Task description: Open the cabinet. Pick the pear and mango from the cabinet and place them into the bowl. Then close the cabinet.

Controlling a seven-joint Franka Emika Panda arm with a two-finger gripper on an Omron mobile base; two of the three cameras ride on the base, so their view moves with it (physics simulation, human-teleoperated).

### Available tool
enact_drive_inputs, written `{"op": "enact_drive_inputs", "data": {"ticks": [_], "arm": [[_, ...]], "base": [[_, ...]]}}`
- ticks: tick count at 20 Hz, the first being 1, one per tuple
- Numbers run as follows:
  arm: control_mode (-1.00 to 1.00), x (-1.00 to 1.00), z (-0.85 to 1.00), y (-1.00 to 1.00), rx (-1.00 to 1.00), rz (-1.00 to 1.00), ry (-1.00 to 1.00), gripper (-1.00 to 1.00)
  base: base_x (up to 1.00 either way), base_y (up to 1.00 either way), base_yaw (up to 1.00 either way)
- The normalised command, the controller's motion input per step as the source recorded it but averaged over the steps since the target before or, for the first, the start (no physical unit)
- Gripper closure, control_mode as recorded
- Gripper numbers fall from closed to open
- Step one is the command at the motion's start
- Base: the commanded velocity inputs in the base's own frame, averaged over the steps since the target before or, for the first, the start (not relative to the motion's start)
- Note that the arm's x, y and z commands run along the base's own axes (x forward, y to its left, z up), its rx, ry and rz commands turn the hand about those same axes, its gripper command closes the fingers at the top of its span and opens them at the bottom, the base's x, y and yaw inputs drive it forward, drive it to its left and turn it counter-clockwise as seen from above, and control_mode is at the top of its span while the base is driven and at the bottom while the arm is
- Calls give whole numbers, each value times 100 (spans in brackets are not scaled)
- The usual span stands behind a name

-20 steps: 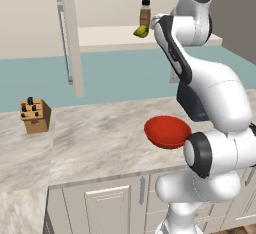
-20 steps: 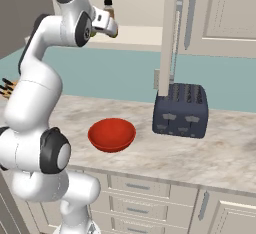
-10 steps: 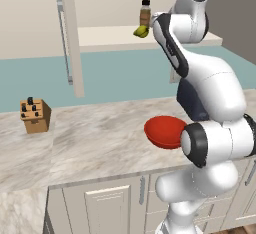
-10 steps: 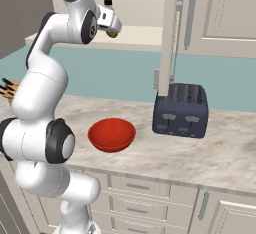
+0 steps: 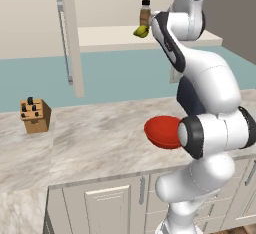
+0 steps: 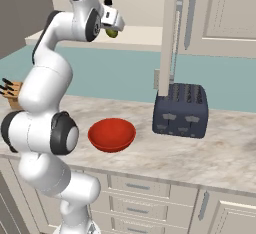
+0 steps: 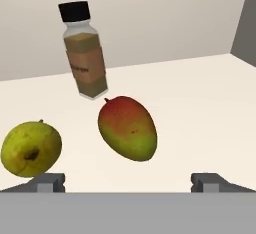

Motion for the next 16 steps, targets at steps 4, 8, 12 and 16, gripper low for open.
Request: {"op": "enact_drive_inputs", "data": {"ticks": [4,8,12,16], "arm": [[-100,15,-6,-8,0,0,0,-100],[-100,17,-7,-1,0,0,1,-100],[-100,21,-14,0,0,0,2,-100],[-100,25,-5,0,0,0,3,-100]], "base": [[0,0,0],[0,0,0],[0,0,0],[0,0,0]]}}
